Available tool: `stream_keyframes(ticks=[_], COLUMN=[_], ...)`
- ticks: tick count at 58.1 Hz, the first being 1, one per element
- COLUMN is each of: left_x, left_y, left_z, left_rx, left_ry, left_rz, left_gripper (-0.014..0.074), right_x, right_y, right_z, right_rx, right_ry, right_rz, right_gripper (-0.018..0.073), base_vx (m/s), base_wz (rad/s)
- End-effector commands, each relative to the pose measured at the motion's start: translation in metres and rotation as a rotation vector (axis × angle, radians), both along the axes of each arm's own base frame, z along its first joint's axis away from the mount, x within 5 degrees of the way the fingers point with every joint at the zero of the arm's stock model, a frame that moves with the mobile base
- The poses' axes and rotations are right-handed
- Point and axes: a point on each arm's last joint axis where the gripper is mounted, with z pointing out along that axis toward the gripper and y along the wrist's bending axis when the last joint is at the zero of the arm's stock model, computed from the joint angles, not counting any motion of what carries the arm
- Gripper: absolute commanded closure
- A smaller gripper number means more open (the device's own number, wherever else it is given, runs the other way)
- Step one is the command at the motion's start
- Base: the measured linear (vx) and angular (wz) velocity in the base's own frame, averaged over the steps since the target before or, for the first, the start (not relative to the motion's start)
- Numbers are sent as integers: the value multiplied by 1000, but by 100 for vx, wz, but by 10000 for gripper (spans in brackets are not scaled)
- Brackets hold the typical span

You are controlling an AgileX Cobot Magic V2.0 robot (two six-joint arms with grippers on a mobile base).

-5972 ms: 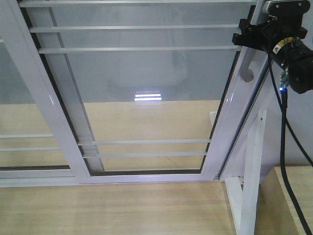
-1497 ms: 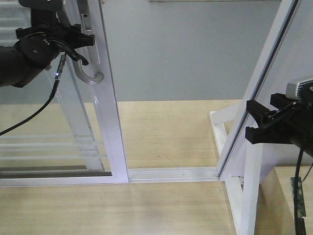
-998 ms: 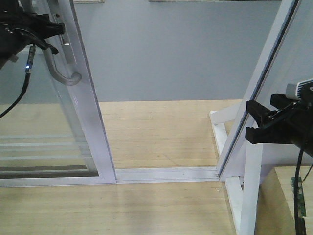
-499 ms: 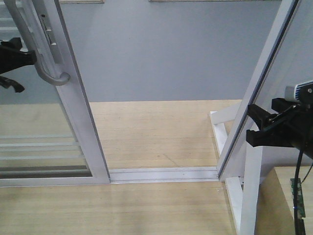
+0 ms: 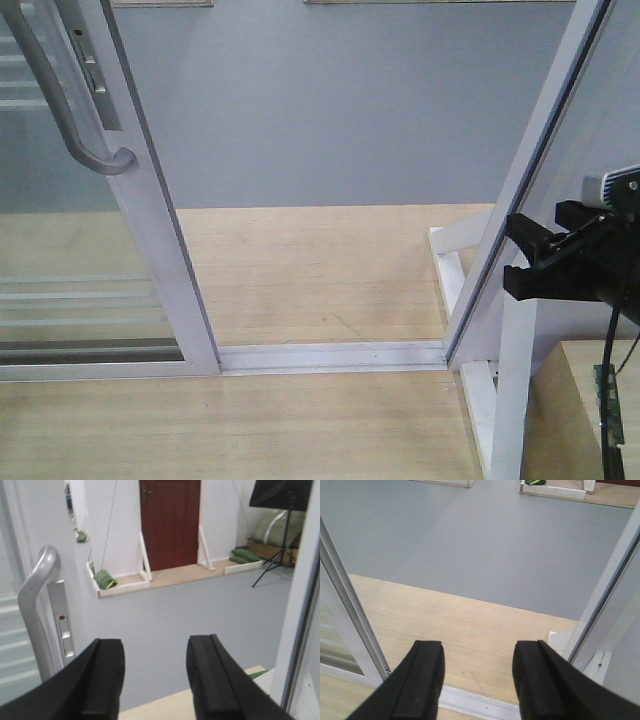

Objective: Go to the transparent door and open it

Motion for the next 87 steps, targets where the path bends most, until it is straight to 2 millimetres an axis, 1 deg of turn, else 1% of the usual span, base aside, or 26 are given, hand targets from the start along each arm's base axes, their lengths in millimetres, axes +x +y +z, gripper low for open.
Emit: stream_keyframes(ticks=[1, 6, 9, 12, 17, 26, 29, 36, 40, 46, 48, 49, 54, 63, 87], left_x=[-17, -31, -37, -40, -44, -46, -47, -48, -49, -52, -53, -54, -58, -57, -57], left_y=[4, 4, 3, 6, 13, 25, 27, 30, 30, 30, 30, 30, 31, 31, 31], left_z=[16, 18, 12, 3, -20, -62, -76, -112, -130, -155, -167, -169, -172, -176, -176], left_rx=[-34, -84, -109, -101, -73, -149, -154, -16, 20, 19, 10, 0, -23, -103, -107], left_ry=[-98, -111, -95, -81, -43, 7, 2, -71, -124, -200, -214, -230, -178, -121, -120], left_rz=[18, -7, -20, 1, 89, 220, 241, 268, 268, 269, 269, 269, 268, 268, 268], left_gripper=[179, 183, 200, 244, 361, 607, 605, 604, 604, 604, 604, 603, 603, 603, 603], right_x=[3, 3, 3, 3, 3, 3, 3, 3, 3, 3, 3, 3, 3, 4, 3], right_y=[2, 2, 2, 2, 2, 2, 2, 2, 2, 2, 2, 2, 2, 2, 2], right_z=[17, 17, 17, 17, 17, 17, 17, 17, 17, 17, 17, 17, 17, 17, 16], right_rx=[28, 28, 28, 28, 28, 28, 28, 28, 28, 28, 28, 28, 28, 27, 23], right_ry=[-103, -103, -103, -103, -103, -103, -103, -103, -103, -103, -103, -103, -103, -100, -89], right_rz=[21, 21, 21, 21, 21, 21, 21, 21, 21, 21, 21, 21, 21, 21, 17], right_gripper=[167, 167, 167, 167, 167, 167, 167, 167, 167, 167, 167, 167, 167, 167, 167], base_vx=[0, 0, 0, 0, 0, 0, 0, 0, 0, 0, 0, 0, 0, 0, 0], base_wz=[0, 0, 0, 0, 0, 0, 0, 0, 0, 0, 0, 0, 0, 0, 0])
